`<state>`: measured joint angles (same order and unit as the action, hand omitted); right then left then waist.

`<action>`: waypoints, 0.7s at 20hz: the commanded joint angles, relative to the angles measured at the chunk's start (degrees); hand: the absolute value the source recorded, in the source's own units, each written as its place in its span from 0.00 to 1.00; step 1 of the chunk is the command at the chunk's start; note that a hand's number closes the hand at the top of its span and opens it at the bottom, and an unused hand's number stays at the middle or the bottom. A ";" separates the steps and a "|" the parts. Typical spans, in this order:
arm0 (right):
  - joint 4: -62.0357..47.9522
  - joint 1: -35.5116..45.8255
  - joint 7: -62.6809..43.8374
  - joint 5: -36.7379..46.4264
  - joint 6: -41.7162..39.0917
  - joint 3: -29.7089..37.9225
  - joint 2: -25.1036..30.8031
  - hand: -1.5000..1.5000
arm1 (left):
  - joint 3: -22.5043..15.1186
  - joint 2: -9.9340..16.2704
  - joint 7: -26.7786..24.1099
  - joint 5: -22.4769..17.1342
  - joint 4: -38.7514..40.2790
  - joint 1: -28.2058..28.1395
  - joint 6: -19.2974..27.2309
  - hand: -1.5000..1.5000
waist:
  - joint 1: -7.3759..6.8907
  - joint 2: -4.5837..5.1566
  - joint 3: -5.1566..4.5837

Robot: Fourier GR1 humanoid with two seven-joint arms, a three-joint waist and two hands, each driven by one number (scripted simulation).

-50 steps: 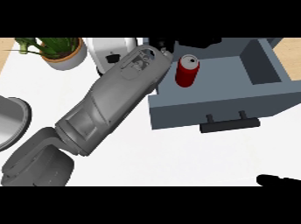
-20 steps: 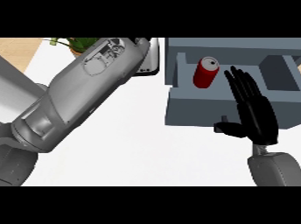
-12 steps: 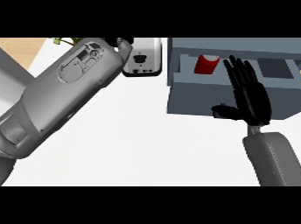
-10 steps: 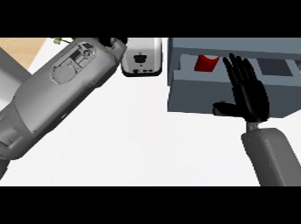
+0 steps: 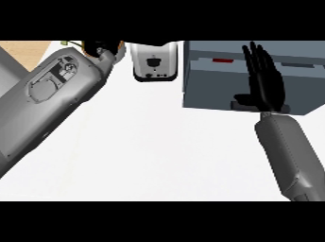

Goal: Pick up the can, place it into the drawer and close the drawer

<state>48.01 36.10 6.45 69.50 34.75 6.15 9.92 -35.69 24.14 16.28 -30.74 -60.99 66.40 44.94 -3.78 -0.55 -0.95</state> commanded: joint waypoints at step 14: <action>-28.95 23.89 -1.80 0.80 6.93 6.90 1.83 0.00 | 0.70 3.24 -0.02 3.62 -12.03 -11.36 1.00 0.00 | -1.51 2.27 1.11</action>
<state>24.32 54.69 5.47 70.47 41.36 11.63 11.35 -35.16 28.13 15.78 -27.97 -71.91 55.13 45.01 -4.32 0.80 -0.22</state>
